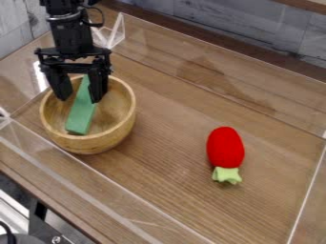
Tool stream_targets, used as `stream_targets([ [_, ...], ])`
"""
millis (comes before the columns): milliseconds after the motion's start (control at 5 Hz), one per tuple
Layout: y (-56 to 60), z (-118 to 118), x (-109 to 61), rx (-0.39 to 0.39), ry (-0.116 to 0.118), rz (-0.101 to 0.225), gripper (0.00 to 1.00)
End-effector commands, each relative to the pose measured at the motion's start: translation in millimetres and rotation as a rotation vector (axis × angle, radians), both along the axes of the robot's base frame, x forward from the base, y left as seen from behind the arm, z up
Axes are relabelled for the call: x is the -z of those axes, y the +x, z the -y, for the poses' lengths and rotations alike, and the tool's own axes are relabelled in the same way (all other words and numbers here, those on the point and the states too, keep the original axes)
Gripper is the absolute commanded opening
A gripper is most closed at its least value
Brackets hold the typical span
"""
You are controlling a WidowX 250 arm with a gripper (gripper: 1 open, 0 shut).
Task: Remove the green object from the brown bowl and put it on the table
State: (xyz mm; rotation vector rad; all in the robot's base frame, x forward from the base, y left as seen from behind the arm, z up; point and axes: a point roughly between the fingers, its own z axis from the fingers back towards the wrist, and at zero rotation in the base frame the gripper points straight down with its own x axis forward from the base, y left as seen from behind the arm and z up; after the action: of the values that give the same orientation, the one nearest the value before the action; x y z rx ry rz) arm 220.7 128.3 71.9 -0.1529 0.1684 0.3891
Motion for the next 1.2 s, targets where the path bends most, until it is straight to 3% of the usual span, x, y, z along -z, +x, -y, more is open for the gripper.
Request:
stream_targets([
  [0,4.0,8,-19.7,-0.064,0.035,0.055,1.00],
  [200,5.7,20,-22.5,-0.116,0.038,0.054,1.00],
  [600,7.1,35,-44.9,-0.171,0.039,0.058,1.00],
  [1000,-6.0,39,-33.2,-0.139,0.041,0.062,1.00],
])
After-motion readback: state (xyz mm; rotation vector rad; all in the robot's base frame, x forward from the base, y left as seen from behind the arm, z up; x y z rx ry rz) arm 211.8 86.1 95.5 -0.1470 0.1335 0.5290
